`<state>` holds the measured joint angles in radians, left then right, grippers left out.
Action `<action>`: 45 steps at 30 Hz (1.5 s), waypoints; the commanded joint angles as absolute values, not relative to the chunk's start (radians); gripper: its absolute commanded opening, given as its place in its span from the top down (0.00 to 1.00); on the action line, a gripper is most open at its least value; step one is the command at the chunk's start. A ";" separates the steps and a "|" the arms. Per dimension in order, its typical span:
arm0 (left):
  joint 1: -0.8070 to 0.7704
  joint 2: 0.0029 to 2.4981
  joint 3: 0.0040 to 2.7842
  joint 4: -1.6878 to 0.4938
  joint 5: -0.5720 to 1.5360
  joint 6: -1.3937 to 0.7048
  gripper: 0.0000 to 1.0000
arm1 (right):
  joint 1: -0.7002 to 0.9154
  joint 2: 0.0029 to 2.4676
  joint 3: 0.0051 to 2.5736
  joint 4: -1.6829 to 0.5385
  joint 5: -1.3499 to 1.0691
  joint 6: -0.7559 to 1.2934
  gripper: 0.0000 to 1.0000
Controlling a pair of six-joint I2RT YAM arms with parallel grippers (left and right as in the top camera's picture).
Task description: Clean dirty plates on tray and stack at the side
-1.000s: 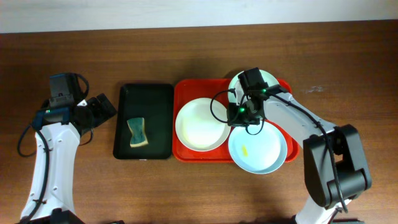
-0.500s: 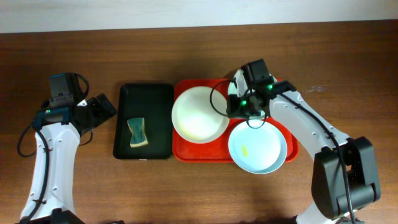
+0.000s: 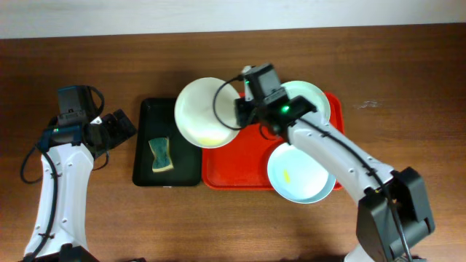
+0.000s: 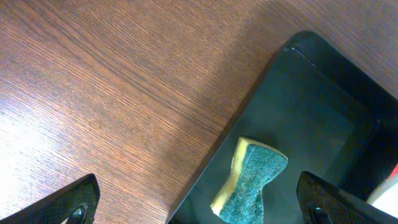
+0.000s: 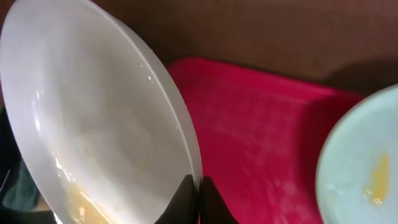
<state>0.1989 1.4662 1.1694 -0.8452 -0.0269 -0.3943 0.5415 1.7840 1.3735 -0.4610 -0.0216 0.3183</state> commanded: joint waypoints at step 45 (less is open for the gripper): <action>0.204 1.453 1.184 -0.846 -0.023 -0.407 0.01 | 0.891 1.866 1.391 -0.010 0.705 -0.151 0.96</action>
